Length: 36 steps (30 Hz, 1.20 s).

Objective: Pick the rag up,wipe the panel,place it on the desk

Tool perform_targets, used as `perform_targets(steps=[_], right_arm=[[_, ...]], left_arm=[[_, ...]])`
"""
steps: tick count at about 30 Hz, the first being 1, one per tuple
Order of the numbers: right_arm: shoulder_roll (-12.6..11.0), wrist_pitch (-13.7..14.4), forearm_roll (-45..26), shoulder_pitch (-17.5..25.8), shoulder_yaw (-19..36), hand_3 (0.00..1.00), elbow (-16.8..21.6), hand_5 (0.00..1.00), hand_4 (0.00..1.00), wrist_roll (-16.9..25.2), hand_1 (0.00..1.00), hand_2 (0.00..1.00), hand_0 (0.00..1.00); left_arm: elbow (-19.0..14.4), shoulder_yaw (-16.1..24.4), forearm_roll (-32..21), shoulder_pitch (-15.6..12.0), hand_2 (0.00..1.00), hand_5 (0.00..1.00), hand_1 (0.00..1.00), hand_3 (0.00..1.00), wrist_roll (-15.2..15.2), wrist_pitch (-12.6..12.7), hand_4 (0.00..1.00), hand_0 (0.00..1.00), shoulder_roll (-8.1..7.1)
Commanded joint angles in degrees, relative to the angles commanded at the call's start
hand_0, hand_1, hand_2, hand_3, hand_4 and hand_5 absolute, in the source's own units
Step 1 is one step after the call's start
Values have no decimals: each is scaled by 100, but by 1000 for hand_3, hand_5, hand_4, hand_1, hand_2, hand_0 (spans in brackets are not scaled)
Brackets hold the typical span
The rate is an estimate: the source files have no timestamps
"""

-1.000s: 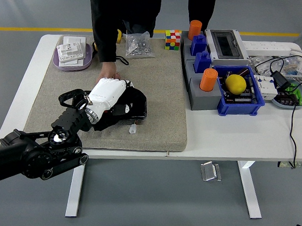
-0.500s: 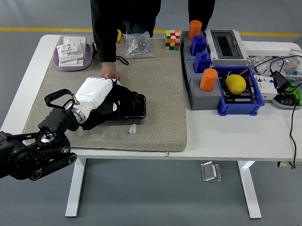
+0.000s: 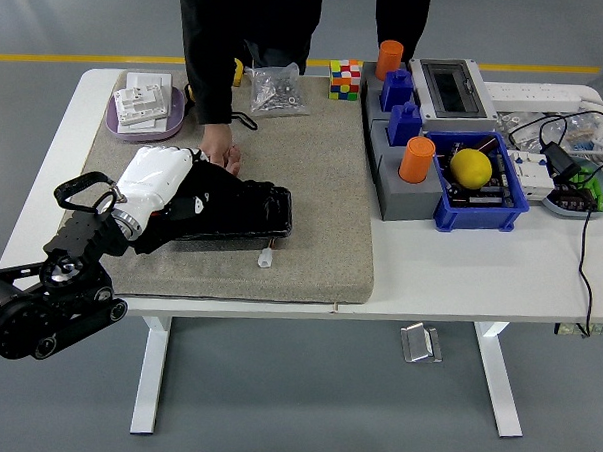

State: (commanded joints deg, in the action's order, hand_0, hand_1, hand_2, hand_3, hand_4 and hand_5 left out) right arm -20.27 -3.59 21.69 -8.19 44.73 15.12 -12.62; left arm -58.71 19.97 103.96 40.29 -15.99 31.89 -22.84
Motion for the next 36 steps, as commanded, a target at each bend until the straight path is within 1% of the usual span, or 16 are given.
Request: perform_targets(steps=[8,18,21,26,32,36], right_arm=[[10,10,19,6,63,639,5,575,998,5,602,706,769],[3,3,16,23,87,639,0,575,998,-5,601,706,769],[4,1,1,31,61,639,1,576,998,-2,600,706,769],[14,10,-3,39,50,639,4,575,998,8,600,706,769],[16,9,14,46,58,639,-5,575,998,1,600,706,769],[17,9,1,45,49,639,-6,575,998,5,600,706,769]], left_arm=[[36,183,24,-185,524,2,91,467,32,6,140,217,-182],[39,525,116,-469,524,2,91,468,69,26,140,217,-383],[57,613,153,-520,524,2,90,467,77,30,139,217,-415],[-25,675,208,-596,523,2,90,467,87,54,139,217,-490],[-40,660,195,-604,522,2,90,464,94,59,141,217,-510],[-69,566,166,-551,522,2,90,464,91,64,141,217,-435]])
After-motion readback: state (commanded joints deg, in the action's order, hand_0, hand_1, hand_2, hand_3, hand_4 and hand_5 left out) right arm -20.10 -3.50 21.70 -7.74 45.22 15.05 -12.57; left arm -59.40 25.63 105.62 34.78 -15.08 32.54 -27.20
